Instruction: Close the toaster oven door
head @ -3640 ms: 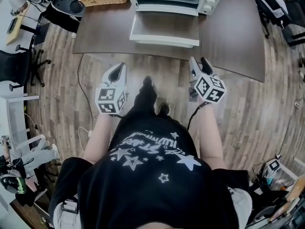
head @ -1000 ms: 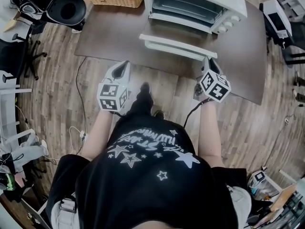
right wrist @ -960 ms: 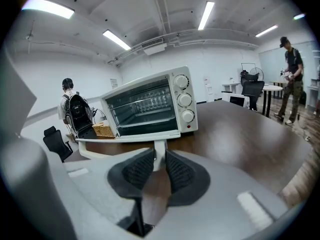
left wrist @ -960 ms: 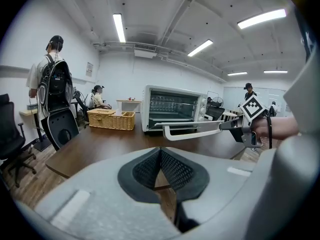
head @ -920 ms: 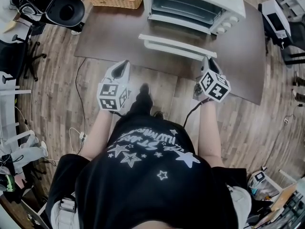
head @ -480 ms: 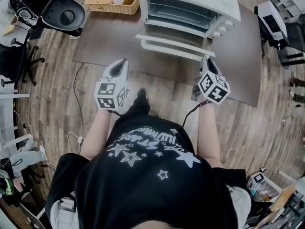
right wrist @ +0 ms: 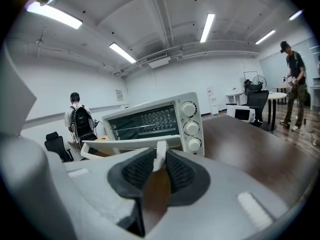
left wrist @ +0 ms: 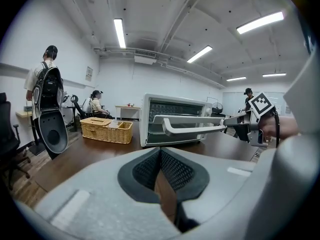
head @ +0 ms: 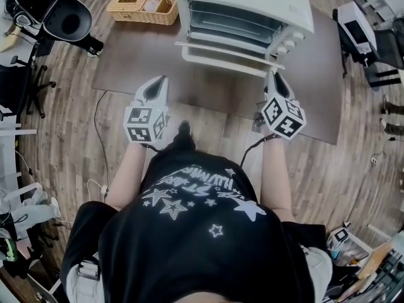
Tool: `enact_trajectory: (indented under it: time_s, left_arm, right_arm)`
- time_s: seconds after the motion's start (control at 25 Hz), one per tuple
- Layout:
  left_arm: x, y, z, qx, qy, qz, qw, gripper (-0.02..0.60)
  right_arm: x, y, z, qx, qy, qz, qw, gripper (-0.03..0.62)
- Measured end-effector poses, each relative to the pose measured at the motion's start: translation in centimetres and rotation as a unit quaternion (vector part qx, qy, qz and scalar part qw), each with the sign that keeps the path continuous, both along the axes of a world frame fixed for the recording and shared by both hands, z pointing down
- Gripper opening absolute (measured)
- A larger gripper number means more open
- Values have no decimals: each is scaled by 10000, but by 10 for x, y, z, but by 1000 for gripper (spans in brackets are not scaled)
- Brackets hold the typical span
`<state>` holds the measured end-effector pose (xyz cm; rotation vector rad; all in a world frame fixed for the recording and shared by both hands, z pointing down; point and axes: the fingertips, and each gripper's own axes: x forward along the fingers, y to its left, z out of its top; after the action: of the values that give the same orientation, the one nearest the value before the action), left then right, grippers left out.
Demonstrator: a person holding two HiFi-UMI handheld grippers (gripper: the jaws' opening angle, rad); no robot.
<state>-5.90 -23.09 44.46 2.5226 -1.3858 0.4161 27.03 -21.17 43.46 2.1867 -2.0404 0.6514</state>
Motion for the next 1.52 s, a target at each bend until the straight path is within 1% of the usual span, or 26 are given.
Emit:
enact_trajectory:
  time_s: [0.52, 0.92, 1.24, 1.52]
  left_arm:
    - [12, -32, -13, 159, 108, 216, 9996, 11]
    - [20, -58, -16, 153, 161, 410, 9989, 11]
    - [22, -81, -19, 175, 183, 578, 9980, 11]
    - [32, -102, -18, 181, 221, 723, 9970, 11]
  right_arm:
    - [5, -15, -16, 117, -13, 119, 9999, 81]
    - [11, -33, -33, 253, -20, 255, 9994, 81]
    - [17, -51, -45, 340, 69, 408, 9986, 81]
    - [29, -66, -54, 373, 120, 571, 9976, 80]
